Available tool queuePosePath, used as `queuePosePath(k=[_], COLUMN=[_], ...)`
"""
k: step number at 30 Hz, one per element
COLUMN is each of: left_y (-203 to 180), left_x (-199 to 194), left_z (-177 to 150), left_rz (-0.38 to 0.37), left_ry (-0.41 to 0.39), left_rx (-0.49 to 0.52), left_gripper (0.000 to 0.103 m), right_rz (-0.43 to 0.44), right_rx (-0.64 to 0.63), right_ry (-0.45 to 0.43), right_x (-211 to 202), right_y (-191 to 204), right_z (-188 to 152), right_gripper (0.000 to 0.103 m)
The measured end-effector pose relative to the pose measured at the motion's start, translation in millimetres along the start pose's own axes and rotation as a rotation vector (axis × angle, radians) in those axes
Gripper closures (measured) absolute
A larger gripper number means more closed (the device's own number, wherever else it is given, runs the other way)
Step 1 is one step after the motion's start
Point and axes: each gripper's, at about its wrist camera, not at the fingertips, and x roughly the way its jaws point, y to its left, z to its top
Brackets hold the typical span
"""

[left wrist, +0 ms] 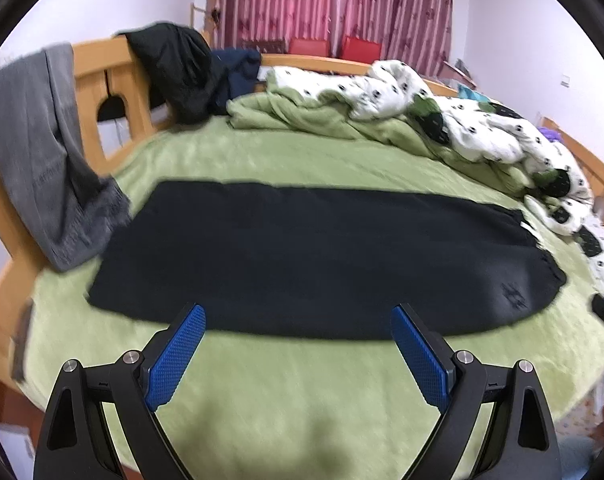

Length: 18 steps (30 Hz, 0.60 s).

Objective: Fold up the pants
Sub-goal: 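Grasp the sweatpants leg edge with the right tool while the left tool grasps the other edge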

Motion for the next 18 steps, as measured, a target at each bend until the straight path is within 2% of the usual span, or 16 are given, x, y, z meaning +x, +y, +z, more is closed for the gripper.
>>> queuePosePath(k=[2,4,8,11,15,18], left_y=[8,23,62,89,112,125], left_x=[9,26,63,90,119,135], left_z=[9,15,6,-13,-46,-71], left_rz=[0.02,0.007,-0.026,-0.04,-0.015,-0.055], left_ry=[-0.001,0.031,0.088,0.131,0.189,0.23], left_rx=[0.012,0.0,-0.105,-0.155,-0.182,-0.217], left_gripper=[0.009,0.009,0.011,0.011,0.011,0.011], right_rz=[-0.014,-0.043,-0.11,-0.067,-0.088,-0.083], right_rx=[-0.027,-0.027,0.013,0.061,0.161,0.212], right_ry=[-0.037,-0.035,0.004,0.103,0.199,0.245], right_x=[6,17,50,85,122,139], right_y=[-15,-30,-72,-104,-140,-155], right_z=[10,16,9,-10,-42,-62], right_gripper=[0.001,0.001,0.003,0.014,0.026,0.036])
